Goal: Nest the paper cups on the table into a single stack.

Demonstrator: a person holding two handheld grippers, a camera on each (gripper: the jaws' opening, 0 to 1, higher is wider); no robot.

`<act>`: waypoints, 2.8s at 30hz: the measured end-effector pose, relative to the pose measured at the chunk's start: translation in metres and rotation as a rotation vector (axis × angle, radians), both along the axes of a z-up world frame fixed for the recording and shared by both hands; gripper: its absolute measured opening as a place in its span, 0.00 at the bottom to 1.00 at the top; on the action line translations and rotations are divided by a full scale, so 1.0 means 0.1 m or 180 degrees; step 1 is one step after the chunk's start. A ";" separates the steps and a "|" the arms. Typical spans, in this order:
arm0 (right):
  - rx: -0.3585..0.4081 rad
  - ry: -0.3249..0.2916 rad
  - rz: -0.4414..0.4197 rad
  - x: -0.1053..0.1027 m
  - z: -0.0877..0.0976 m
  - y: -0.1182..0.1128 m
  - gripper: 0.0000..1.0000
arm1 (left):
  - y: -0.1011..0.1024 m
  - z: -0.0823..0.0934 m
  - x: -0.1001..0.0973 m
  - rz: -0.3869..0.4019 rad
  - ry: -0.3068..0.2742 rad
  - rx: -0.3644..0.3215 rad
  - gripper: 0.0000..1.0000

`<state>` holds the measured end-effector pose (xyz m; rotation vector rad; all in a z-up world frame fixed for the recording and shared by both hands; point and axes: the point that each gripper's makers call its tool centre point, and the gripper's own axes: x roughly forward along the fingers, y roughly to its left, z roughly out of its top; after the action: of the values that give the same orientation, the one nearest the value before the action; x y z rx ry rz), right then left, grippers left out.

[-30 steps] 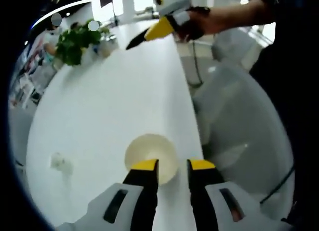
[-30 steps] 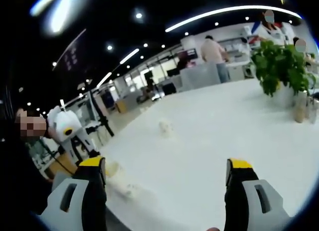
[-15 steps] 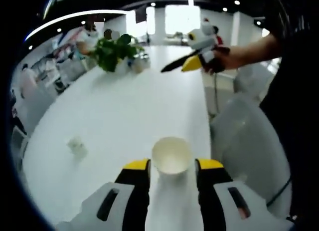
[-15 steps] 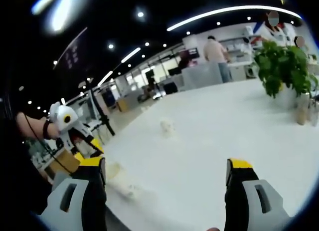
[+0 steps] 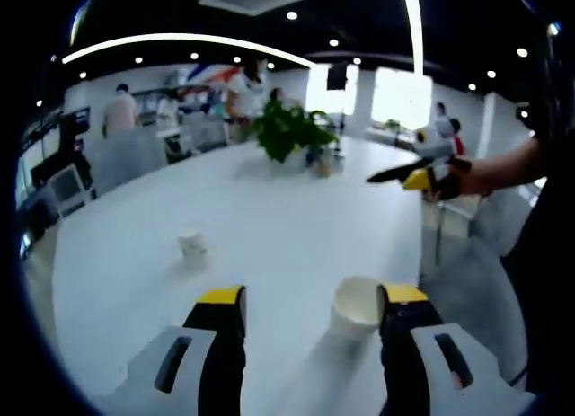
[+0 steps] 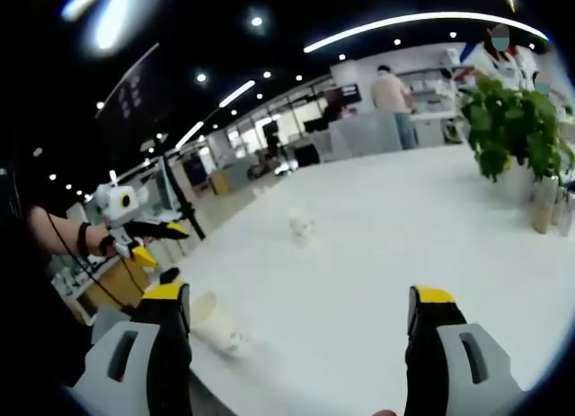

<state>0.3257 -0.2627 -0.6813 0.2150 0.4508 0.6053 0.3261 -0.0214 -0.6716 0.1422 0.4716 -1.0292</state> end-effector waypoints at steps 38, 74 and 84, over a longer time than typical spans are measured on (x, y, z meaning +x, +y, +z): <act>-0.0354 -0.0038 0.0553 0.42 0.02 0.43 0.99 | 0.41 -0.08 0.08 0.0530 -0.0276 -0.0058 0.99; -0.0988 0.0087 0.1606 2.28 -0.69 1.90 0.78 | 0.33 -0.51 0.13 0.0472 -0.0059 -0.0035 0.97; -0.1141 0.0199 0.1634 2.57 -1.02 2.06 0.69 | 0.46 -0.49 0.18 0.0539 -0.0067 -0.0108 0.98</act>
<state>0.5826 -0.0563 -0.7838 -0.2338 0.6734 1.0061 0.3442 0.0250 -0.7204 0.0812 0.4393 -0.8686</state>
